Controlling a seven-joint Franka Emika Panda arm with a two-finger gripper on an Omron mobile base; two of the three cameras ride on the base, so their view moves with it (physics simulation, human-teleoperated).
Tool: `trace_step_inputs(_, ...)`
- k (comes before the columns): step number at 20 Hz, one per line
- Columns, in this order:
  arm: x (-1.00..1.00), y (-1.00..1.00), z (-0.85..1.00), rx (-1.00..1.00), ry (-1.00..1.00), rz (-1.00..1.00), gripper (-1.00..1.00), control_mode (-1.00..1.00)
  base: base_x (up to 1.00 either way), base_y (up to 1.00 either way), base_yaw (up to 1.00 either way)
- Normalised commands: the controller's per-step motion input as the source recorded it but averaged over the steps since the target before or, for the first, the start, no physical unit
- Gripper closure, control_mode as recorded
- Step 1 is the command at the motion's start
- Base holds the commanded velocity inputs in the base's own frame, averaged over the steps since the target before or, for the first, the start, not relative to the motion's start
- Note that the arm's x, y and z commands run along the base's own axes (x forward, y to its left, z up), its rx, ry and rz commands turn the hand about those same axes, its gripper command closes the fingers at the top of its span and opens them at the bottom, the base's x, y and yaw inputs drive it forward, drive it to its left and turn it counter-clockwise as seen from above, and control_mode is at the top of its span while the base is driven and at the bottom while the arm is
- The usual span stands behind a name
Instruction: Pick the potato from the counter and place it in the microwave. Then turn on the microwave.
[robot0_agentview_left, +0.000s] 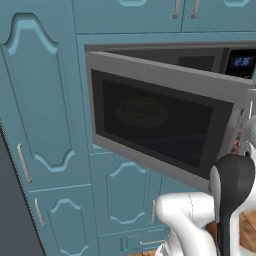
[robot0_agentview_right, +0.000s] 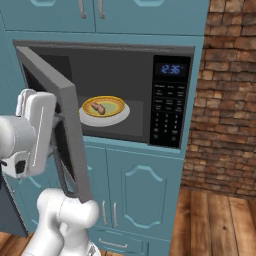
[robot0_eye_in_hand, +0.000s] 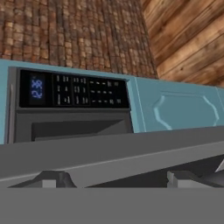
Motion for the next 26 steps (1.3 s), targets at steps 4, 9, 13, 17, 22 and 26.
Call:
trace_step_inputs(4,0.59,-0.01,-0.02,0.0,0.0,0.02,-1.0,-1.0,0.0,0.0,0.0)
trace_step_inputs(9,0.6,0.0,-0.03,0.0,0.0,0.03,-1.0,-1.0,0.0,0.0,0.0)
trace_step_inputs(13,0.61,0.0,-0.02,0.0,0.0,0.06,-1.0,-1.0,0.0,0.0,0.0)
trace_step_inputs(17,0.61,0.01,-0.02,0.0,0.0,0.06,-1.0,-1.0,0.0,0.0,0.0)
trace_step_inputs(22,0.61,0.07,-0.02,-0.02,-0.01,0.06,-1.0,-1.0,0.0,0.0,0.0)
trace_step_inputs(26,0.64,0.06,0.0,-0.04,-0.01,0.06,-1.0,-1.0,0.0,0.0,0.0)
